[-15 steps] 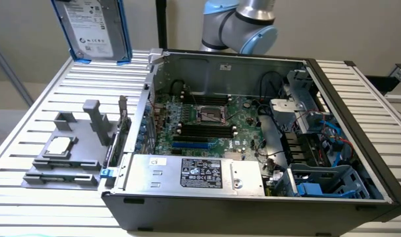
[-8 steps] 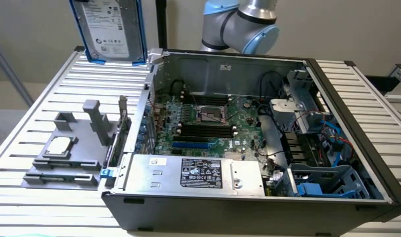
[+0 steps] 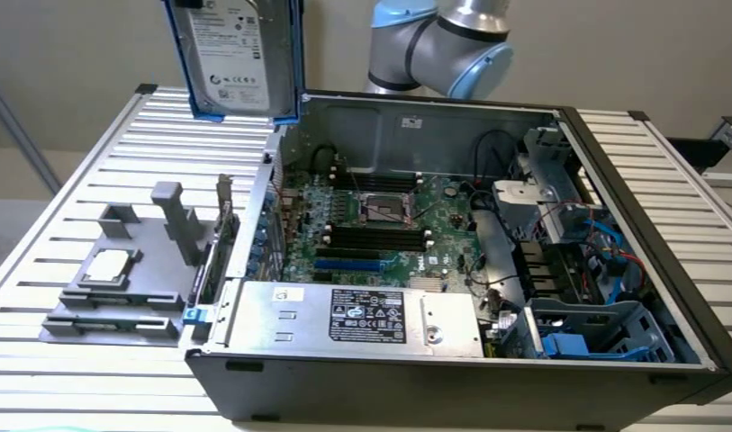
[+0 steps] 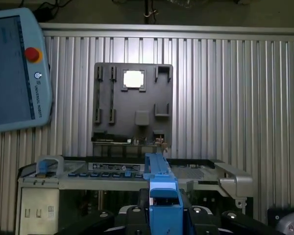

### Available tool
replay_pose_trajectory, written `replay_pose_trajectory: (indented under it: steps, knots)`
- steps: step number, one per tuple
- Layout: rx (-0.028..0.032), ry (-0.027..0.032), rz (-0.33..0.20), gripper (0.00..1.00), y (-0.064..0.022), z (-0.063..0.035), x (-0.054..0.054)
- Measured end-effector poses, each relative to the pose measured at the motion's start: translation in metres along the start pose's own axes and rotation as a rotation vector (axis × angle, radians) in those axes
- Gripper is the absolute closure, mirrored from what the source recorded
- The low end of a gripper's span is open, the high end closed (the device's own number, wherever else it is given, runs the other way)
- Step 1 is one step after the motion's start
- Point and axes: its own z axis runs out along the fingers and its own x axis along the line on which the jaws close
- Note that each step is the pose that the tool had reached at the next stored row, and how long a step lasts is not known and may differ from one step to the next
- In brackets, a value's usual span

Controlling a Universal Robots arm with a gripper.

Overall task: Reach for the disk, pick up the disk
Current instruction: 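Pick up the disk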

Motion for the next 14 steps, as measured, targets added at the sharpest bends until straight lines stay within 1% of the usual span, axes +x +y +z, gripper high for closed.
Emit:
replay_pose_trajectory:
  steps: [7,14]
  knots:
    - [-0.0024,-0.0001,0.0,0.67,-0.032,-0.0013,0.01]
    - [-0.004,0.0,0.0,0.67,-0.0623,-0.0027,0.024]
